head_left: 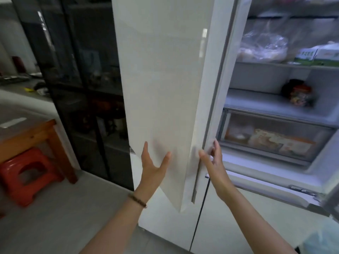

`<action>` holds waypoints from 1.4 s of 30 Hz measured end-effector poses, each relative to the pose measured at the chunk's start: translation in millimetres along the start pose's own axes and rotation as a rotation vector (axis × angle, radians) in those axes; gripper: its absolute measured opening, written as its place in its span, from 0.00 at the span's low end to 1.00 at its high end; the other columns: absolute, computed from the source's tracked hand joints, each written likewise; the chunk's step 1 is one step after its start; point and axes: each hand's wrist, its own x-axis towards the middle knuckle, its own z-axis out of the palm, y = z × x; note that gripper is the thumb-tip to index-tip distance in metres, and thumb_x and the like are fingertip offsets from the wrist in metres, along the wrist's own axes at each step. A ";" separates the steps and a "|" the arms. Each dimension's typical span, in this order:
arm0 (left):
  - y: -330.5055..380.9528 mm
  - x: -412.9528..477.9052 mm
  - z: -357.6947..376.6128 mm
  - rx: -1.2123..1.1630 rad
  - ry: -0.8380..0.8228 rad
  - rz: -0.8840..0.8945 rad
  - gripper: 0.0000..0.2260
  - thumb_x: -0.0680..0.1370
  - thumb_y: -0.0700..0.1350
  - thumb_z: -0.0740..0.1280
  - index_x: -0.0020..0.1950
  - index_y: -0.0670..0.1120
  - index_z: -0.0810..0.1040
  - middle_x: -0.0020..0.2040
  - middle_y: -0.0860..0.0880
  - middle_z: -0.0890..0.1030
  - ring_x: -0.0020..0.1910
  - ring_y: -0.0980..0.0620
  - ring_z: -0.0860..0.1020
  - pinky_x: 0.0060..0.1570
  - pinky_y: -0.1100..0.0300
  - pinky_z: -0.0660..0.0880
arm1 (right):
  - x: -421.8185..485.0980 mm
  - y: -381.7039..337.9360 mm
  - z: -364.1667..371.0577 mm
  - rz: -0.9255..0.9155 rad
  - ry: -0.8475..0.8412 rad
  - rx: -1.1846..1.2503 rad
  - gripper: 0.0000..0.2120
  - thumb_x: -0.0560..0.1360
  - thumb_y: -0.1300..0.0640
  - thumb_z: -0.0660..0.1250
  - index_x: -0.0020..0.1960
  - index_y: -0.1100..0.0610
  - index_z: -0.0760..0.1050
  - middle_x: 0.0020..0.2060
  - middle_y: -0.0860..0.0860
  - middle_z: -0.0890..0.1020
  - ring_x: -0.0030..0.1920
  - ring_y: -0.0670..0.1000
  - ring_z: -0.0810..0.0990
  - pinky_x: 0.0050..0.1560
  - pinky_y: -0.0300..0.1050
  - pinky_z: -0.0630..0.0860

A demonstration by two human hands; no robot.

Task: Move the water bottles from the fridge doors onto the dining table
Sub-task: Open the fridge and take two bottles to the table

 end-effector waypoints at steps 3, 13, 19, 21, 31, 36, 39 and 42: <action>38.9 -21.9 -18.2 0.009 0.004 0.199 0.43 0.67 0.66 0.64 0.76 0.57 0.47 0.77 0.58 0.51 0.74 0.60 0.53 0.72 0.58 0.54 | -22.6 -8.0 16.3 0.000 -0.018 0.071 0.44 0.63 0.25 0.57 0.74 0.41 0.52 0.69 0.41 0.58 0.68 0.42 0.59 0.70 0.48 0.57; 96.5 -60.2 -107.2 0.054 0.534 0.501 0.45 0.64 0.62 0.72 0.74 0.52 0.53 0.71 0.50 0.62 0.69 0.59 0.64 0.68 0.67 0.62 | -71.5 -61.8 58.9 -0.264 -0.383 -0.133 0.24 0.74 0.35 0.53 0.68 0.39 0.62 0.66 0.37 0.66 0.67 0.34 0.63 0.63 0.34 0.62; 133.1 -46.4 -170.8 0.294 0.638 0.535 0.52 0.62 0.64 0.73 0.76 0.52 0.45 0.74 0.51 0.54 0.71 0.59 0.53 0.72 0.51 0.56 | -38.5 -137.4 110.7 -0.521 -0.361 -0.177 0.29 0.73 0.37 0.56 0.72 0.38 0.52 0.74 0.37 0.53 0.74 0.37 0.50 0.72 0.39 0.51; 144.2 -37.1 -194.2 0.354 0.655 0.504 0.55 0.60 0.67 0.71 0.76 0.55 0.41 0.76 0.52 0.48 0.74 0.55 0.49 0.73 0.45 0.54 | -25.3 -156.0 128.1 -0.570 -0.359 -0.188 0.32 0.72 0.36 0.56 0.73 0.39 0.52 0.74 0.36 0.51 0.73 0.35 0.49 0.71 0.39 0.50; 163.3 31.8 -292.5 0.302 0.573 0.426 0.54 0.60 0.67 0.72 0.75 0.58 0.42 0.77 0.55 0.48 0.76 0.49 0.50 0.73 0.41 0.55 | 24.4 -169.5 216.8 -0.857 -0.401 -0.610 0.28 0.75 0.34 0.51 0.72 0.34 0.49 0.74 0.33 0.43 0.74 0.36 0.38 0.76 0.51 0.41; 160.4 67.6 -344.4 0.113 0.472 0.369 0.51 0.61 0.64 0.75 0.75 0.59 0.49 0.76 0.56 0.56 0.74 0.54 0.59 0.71 0.46 0.61 | 39.0 -177.3 263.6 -0.906 -0.346 -0.613 0.27 0.72 0.29 0.47 0.69 0.29 0.50 0.66 0.35 0.54 0.72 0.39 0.48 0.76 0.56 0.47; 161.9 87.0 -364.6 0.050 0.409 0.362 0.48 0.62 0.63 0.75 0.74 0.61 0.51 0.75 0.54 0.59 0.72 0.52 0.63 0.70 0.46 0.64 | 47.9 -179.9 288.5 -0.919 -0.333 -0.643 0.25 0.72 0.28 0.46 0.67 0.26 0.47 0.66 0.39 0.59 0.73 0.41 0.50 0.76 0.53 0.41; 162.0 102.4 -376.1 0.020 0.378 0.354 0.46 0.64 0.59 0.72 0.75 0.59 0.50 0.75 0.51 0.60 0.68 0.52 0.67 0.67 0.49 0.66 | 56.4 -179.8 306.4 -0.943 -0.303 -0.699 0.26 0.73 0.29 0.46 0.70 0.30 0.49 0.68 0.42 0.61 0.73 0.42 0.51 0.76 0.51 0.39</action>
